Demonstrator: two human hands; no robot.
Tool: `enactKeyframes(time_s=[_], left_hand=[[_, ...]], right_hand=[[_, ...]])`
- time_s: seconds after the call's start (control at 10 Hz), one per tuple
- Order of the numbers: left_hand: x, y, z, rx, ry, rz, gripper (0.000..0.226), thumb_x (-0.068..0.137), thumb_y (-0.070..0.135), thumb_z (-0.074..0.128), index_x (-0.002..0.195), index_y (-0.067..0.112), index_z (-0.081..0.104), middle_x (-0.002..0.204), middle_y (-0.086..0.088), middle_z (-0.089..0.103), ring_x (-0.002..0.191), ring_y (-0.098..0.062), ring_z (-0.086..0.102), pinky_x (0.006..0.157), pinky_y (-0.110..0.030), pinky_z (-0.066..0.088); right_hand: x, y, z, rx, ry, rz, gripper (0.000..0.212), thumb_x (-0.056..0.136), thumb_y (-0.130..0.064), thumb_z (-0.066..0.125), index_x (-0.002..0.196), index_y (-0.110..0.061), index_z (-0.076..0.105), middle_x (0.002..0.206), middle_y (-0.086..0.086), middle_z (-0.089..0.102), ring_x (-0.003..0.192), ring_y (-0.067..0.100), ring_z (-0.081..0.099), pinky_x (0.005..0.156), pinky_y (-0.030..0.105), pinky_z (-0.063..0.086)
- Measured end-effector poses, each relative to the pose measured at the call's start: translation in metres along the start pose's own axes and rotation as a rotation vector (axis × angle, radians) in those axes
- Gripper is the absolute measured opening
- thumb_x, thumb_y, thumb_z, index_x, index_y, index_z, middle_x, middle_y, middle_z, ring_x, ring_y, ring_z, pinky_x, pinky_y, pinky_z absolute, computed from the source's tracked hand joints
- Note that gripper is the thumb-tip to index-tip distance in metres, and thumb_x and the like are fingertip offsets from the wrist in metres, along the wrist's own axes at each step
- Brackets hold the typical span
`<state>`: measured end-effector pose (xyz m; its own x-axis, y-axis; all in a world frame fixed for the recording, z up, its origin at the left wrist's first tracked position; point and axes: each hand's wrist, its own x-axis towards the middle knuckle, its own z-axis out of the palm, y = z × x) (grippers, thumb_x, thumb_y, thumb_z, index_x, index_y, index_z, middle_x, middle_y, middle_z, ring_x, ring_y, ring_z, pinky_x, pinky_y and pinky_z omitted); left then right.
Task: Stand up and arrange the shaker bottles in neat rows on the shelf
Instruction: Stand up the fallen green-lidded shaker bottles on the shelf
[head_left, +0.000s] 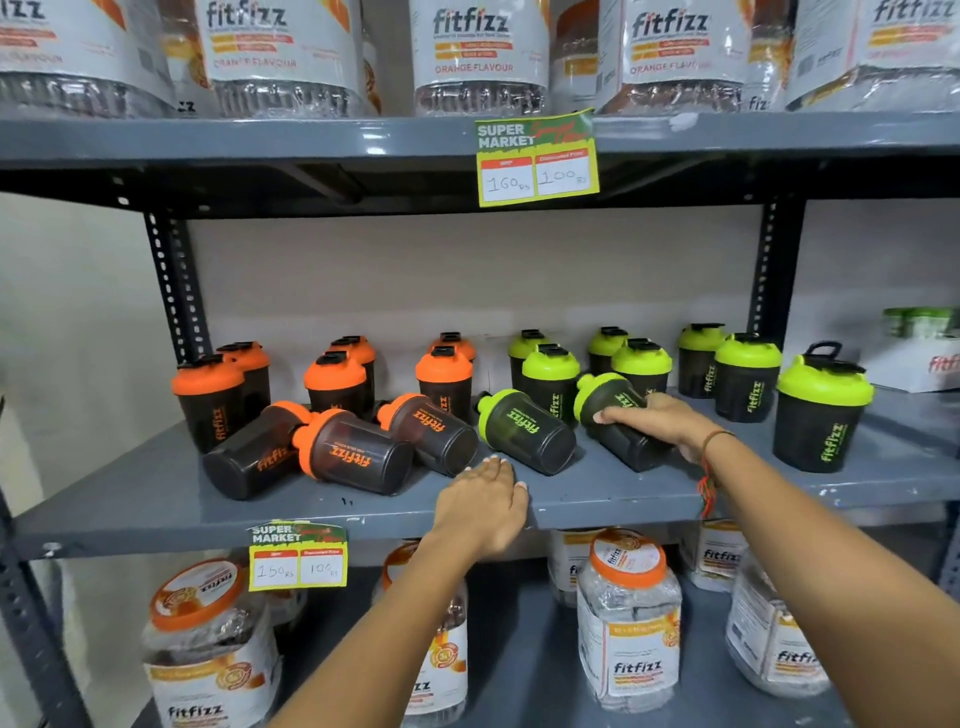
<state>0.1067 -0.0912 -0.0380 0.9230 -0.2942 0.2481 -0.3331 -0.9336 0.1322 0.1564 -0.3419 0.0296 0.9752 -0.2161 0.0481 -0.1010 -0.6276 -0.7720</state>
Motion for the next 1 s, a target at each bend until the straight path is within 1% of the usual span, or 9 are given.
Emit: enactKeyframes(time_s=[0.1, 0.2, 0.3, 0.4, 0.6, 0.7, 0.8, 0.9, 1.0], left_hand=[[-0.001, 0.000, 0.000, 0.010, 0.010, 0.001, 0.059, 0.101, 0.038, 0.020, 0.150, 0.006, 0.026, 0.159, -0.010, 0.026, 0.147, -0.020, 0.023, 0.119, -0.033, 0.015], [-0.001, 0.000, 0.001, 0.017, 0.006, 0.006, 0.059, 0.101, 0.038, 0.020, 0.150, 0.006, 0.026, 0.159, -0.010, 0.026, 0.147, -0.020, 0.023, 0.119, -0.033, 0.016], [0.000, -0.001, 0.003, 0.022, 0.020, 0.012, 0.058, 0.101, 0.039, 0.020, 0.150, 0.007, 0.026, 0.159, -0.010, 0.027, 0.147, -0.019, 0.024, 0.119, -0.033, 0.017], [0.002, -0.003, 0.004, 0.029, 0.025, 0.020, 0.058, 0.102, 0.038, 0.020, 0.150, 0.007, 0.027, 0.159, -0.010, 0.027, 0.147, -0.019, 0.024, 0.120, -0.032, 0.017], [0.001, -0.002, 0.006, 0.045, 0.061, 0.019, 0.057, 0.102, 0.039, 0.020, 0.149, 0.009, 0.030, 0.158, -0.008, 0.030, 0.146, -0.018, 0.026, 0.118, -0.031, 0.018], [-0.002, 0.000, 0.004, 0.041, 0.067, 0.014, 0.057, 0.101, 0.039, 0.020, 0.149, 0.009, 0.030, 0.158, -0.008, 0.030, 0.146, -0.018, 0.026, 0.117, -0.031, 0.019], [-0.003, 0.001, 0.004, 0.030, 0.066, 0.004, 0.058, 0.101, 0.039, 0.021, 0.150, 0.009, 0.029, 0.158, -0.008, 0.030, 0.146, -0.019, 0.026, 0.117, -0.032, 0.020], [-0.002, 0.001, 0.005, 0.018, 0.051, -0.001, 0.058, 0.101, 0.039, 0.020, 0.150, 0.009, 0.028, 0.159, -0.008, 0.028, 0.147, -0.019, 0.025, 0.118, -0.033, 0.019], [-0.002, 0.000, 0.005, 0.012, 0.053, -0.002, 0.059, 0.101, 0.040, 0.020, 0.150, 0.008, 0.027, 0.159, -0.008, 0.028, 0.147, -0.019, 0.024, 0.118, -0.033, 0.019]], right_hand=[[-0.006, 0.009, -0.005, 0.287, 0.129, -0.073, 0.092, 0.048, -0.063, 0.081, 0.125, -0.018, 0.059, 0.123, 0.006, 0.066, 0.108, 0.023, 0.064, 0.091, 0.038, 0.054], [-0.018, 0.013, -0.014, 0.485, 0.308, -0.155, 0.070, 0.065, -0.039, 0.086, 0.119, -0.016, 0.049, 0.111, 0.006, 0.066, 0.096, 0.019, 0.064, 0.075, 0.032, 0.056], [-0.022, 0.026, -0.020, 0.480, 0.367, -0.198, 0.071, 0.068, -0.031, 0.087, 0.119, -0.019, 0.040, 0.112, 0.002, 0.061, 0.100, 0.019, 0.059, 0.076, 0.028, 0.052], [-0.021, 0.048, -0.020, 0.459, 0.343, -0.182, 0.092, 0.052, -0.045, 0.090, 0.125, -0.018, 0.039, 0.117, 0.002, 0.063, 0.109, 0.022, 0.062, 0.096, 0.043, 0.053], [-0.019, 0.067, -0.015, 0.424, 0.283, -0.169, 0.096, 0.056, -0.040, 0.093, 0.129, -0.017, 0.034, 0.122, 0.004, 0.060, 0.116, 0.024, 0.059, 0.098, 0.040, 0.051], [-0.025, 0.064, -0.014, 0.447, 0.303, -0.210, 0.118, 0.049, -0.051, 0.092, 0.144, -0.024, 0.026, 0.136, 0.005, 0.053, 0.127, 0.024, 0.052, 0.107, 0.042, 0.045], [-0.042, 0.049, -0.011, 0.399, 0.564, -0.328, 0.113, 0.064, -0.055, 0.084, 0.152, -0.021, 0.021, 0.153, 0.007, 0.038, 0.141, 0.022, 0.036, 0.115, 0.039, 0.032], [-0.065, 0.018, -0.008, 0.195, 0.863, -0.615, 0.081, 0.079, -0.045, 0.076, 0.144, -0.013, 0.039, 0.144, 0.009, 0.046, 0.137, 0.024, 0.038, 0.110, 0.029, 0.029], [-0.068, -0.028, -0.002, 0.013, 0.839, -0.849, 0.051, 0.083, -0.039, 0.071, 0.124, -0.013, 0.057, 0.123, 0.006, 0.058, 0.119, 0.022, 0.050, 0.102, 0.033, 0.039]])
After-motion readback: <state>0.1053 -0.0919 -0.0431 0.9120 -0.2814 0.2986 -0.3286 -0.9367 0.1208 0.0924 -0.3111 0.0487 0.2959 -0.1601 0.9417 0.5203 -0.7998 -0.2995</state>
